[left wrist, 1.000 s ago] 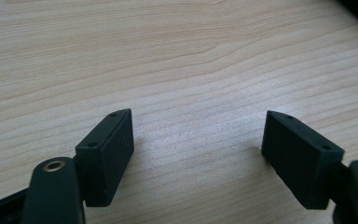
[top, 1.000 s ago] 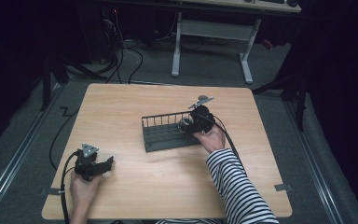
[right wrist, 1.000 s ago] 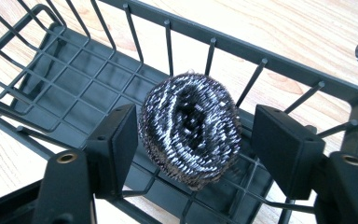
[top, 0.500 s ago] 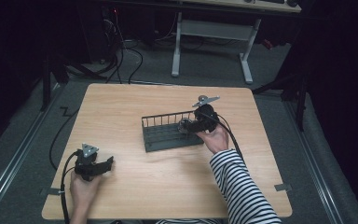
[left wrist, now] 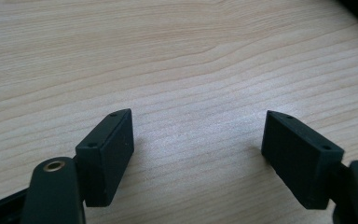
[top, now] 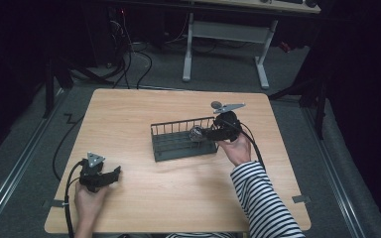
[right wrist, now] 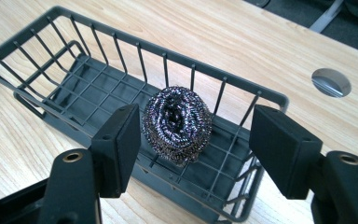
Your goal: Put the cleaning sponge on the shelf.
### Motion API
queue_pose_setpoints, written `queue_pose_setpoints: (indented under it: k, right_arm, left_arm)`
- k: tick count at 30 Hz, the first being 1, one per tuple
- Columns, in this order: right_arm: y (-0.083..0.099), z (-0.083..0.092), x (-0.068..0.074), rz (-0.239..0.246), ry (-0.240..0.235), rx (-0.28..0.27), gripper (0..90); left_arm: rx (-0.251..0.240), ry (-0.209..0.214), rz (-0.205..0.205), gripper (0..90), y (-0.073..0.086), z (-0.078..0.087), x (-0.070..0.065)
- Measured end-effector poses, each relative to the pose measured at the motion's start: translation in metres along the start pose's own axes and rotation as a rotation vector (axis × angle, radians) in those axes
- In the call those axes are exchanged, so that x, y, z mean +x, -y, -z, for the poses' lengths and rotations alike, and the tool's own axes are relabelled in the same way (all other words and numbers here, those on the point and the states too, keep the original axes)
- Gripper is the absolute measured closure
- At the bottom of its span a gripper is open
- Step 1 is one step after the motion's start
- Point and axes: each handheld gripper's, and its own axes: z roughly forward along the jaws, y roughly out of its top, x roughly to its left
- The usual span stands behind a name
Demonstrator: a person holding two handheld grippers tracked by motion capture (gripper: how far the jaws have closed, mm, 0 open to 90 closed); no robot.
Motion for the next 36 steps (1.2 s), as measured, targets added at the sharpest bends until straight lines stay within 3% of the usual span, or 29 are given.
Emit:
queue_pose_setpoints:
  k: [15,36]
  right_arm:
    - [0.011,0.037,-0.004,-0.016,0.014,-0.075,37.4]
    - [0.069,0.081,-0.025,-0.122,0.051,-0.139,38.8]
  left_arm:
    - [0.0,0.001,0.0,25.7,0.0,0.0,0.0]
    - [0.0,0.0,0.0,25.7,0.0,0.0,0.0]
